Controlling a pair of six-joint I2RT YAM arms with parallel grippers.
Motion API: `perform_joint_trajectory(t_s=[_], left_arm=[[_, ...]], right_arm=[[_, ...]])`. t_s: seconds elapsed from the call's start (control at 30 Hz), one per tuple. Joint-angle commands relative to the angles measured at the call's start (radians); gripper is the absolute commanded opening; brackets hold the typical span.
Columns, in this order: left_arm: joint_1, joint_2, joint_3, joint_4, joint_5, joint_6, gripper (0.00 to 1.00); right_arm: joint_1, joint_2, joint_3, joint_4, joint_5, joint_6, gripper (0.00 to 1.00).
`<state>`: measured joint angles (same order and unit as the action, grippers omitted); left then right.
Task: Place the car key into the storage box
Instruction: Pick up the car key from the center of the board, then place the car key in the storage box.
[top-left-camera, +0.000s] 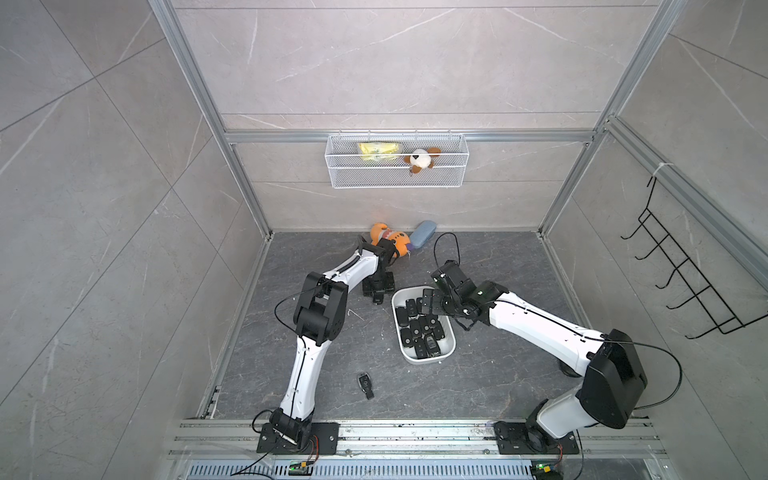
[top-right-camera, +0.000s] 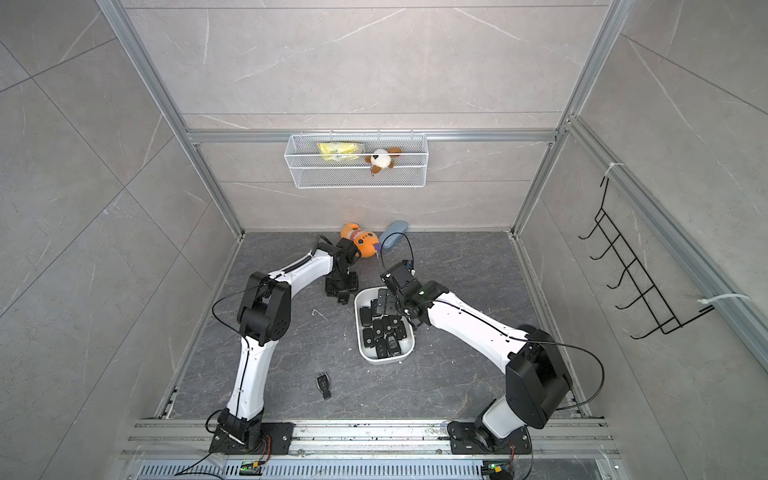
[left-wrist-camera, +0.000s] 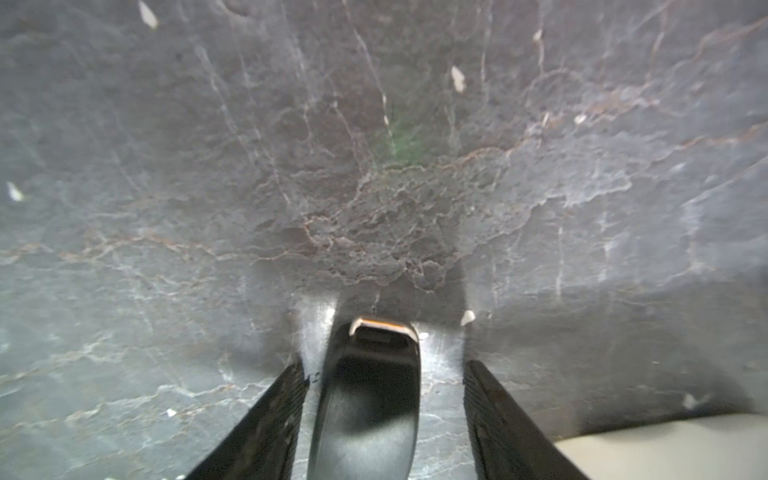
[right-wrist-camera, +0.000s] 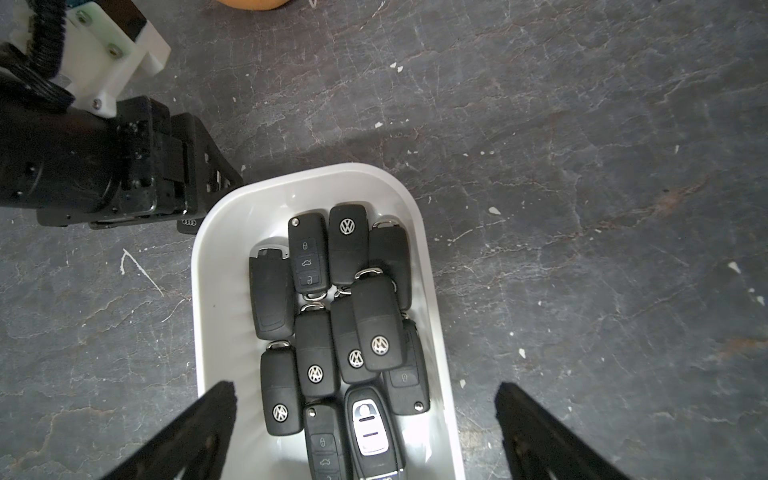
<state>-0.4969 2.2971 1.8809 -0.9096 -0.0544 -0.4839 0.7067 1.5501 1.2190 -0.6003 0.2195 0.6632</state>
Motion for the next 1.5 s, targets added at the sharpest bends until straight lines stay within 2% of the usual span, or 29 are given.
perform_joint_trajectory(t_s=[0.0,0.1,0.13,0.37,0.67,0.93,1.17,1.47], left_arm=[[-0.015,0.024,0.003,-0.07,-0.061,0.054,0.56],[-0.015,0.017,-0.01,-0.064,-0.054,0.049,0.38],[-0.015,0.008,-0.016,-0.062,-0.052,0.046,0.38],[-0.015,-0.102,-0.066,-0.057,-0.06,0.017,0.37],[-0.026,-0.302,-0.186,-0.059,-0.057,-0.083,0.37],[-0.116,-0.433,-0.26,-0.067,-0.078,-0.226,0.37],[-0.227,-0.436,-0.238,-0.087,-0.099,-0.326,0.37],[-0.323,-0.325,-0.16,-0.087,-0.117,-0.384,0.37]], right_arm=[[0.009,0.016,-0.001,0.011,-0.012,0.013,1.0],[0.008,0.01,-0.006,0.027,-0.03,0.005,1.0],[0.01,0.006,-0.011,0.038,-0.037,0.002,1.0],[0.017,-0.016,-0.036,0.12,-0.116,-0.033,1.0],[0.027,-0.055,-0.104,0.224,-0.198,-0.048,1.0],[0.027,-0.14,-0.19,0.248,-0.21,-0.081,0.99],[0.027,-0.257,-0.297,0.257,-0.207,-0.076,1.0],[0.026,-0.422,-0.414,0.207,-0.176,-0.062,1.0]])
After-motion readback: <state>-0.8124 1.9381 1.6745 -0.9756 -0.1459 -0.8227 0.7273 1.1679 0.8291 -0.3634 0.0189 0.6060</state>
